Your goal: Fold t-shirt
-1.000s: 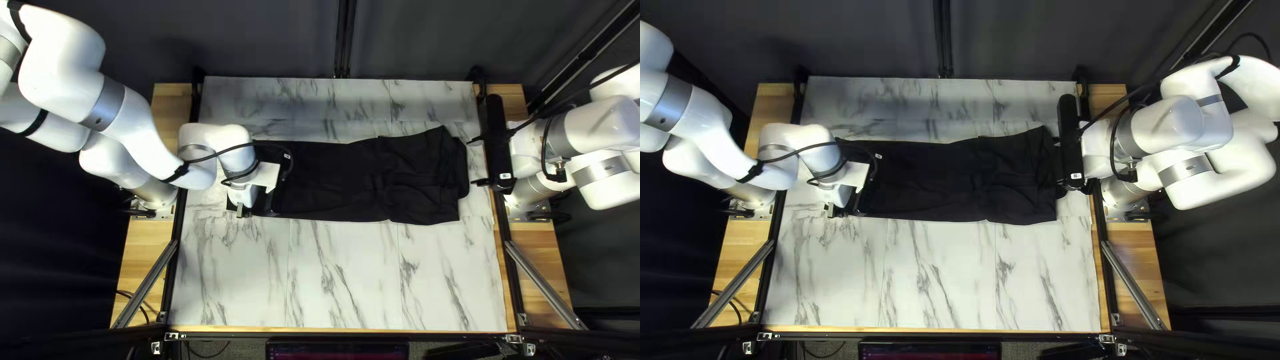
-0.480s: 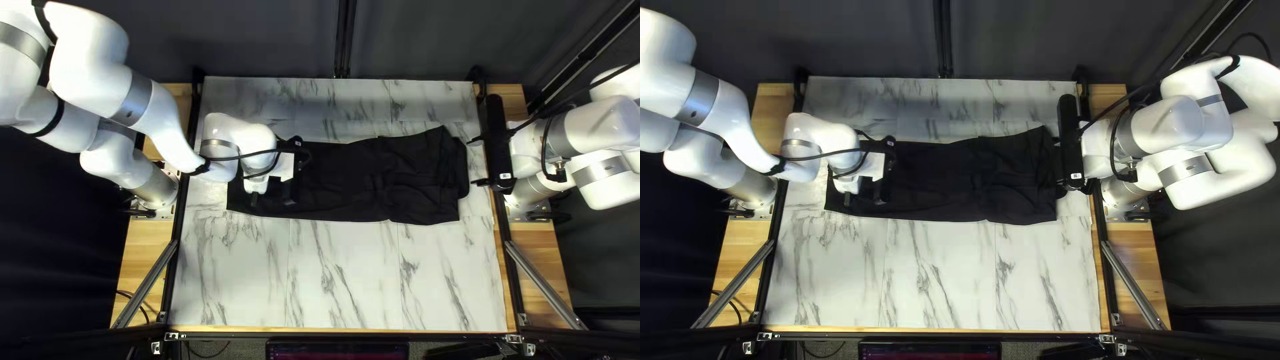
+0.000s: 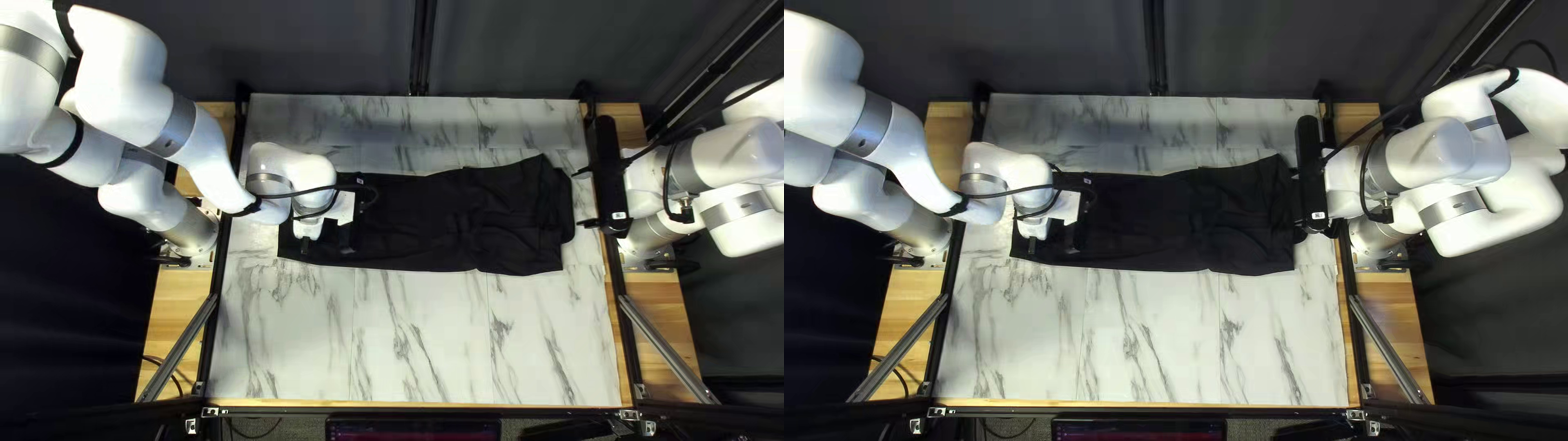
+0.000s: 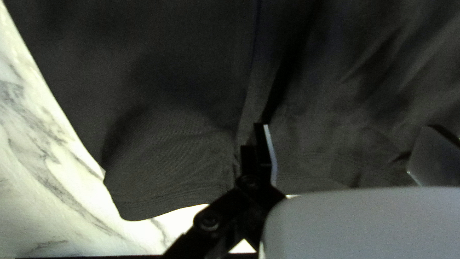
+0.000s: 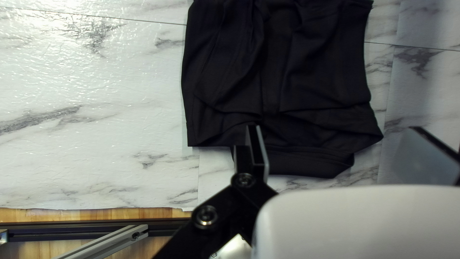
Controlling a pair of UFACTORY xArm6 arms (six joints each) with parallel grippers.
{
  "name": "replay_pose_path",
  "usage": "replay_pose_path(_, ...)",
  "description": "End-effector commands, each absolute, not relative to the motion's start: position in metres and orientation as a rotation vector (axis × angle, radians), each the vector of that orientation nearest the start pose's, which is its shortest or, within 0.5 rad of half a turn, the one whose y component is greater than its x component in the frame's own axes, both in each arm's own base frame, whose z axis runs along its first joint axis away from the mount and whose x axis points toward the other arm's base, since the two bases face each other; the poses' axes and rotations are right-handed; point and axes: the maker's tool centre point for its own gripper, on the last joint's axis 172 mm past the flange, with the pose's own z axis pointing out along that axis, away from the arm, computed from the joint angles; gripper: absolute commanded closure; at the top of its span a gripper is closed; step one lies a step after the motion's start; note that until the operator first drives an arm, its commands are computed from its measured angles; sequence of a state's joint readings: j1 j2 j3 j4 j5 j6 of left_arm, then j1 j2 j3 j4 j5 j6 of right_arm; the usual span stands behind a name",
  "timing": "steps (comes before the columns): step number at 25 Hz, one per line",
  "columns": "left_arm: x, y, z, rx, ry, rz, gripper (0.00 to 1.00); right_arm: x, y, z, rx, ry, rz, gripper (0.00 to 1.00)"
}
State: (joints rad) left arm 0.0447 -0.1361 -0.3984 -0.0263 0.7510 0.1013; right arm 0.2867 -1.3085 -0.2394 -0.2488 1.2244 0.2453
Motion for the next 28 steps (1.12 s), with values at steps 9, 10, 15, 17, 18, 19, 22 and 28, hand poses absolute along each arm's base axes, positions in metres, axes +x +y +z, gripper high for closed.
replay_pose_path(9,0.265,0.019,0.014,-3.189,0.075,0.329,0.06,0.247,0.014,0.238,-3.232,-0.142,-0.615,0.00)
replay_pose_path(10,0.265,0.021,0.015,-3.190,0.073,0.329,0.15,0.247,0.014,0.238,-3.232,-0.142,-0.615,0.00)
replay_pose_path(15,0.262,0.026,0.016,-3.181,0.042,0.321,1.00,0.247,0.014,0.238,-3.232,-0.142,-0.615,0.00)
replay_pose_path(17,0.262,0.027,0.016,-3.177,0.029,0.316,1.00,0.247,0.014,0.238,-3.232,-0.142,-0.615,0.00)
replay_pose_path(18,0.261,0.027,0.016,-3.176,0.025,0.315,1.00,0.247,0.014,0.238,-3.232,-0.142,-0.615,0.00)
replay_pose_path(19,0.261,0.027,0.016,-3.175,0.023,0.315,1.00,0.247,0.014,0.238,-3.232,-0.142,-0.615,0.00)
replay_pose_path(22,0.261,0.027,0.018,-3.171,0.015,0.313,1.00,0.247,0.014,0.238,-3.232,-0.142,-0.615,0.00)
replay_pose_path(28,0.260,0.016,0.040,-3.147,-0.003,0.309,1.00,0.247,0.014,0.238,-3.232,-0.142,-0.615,0.00)
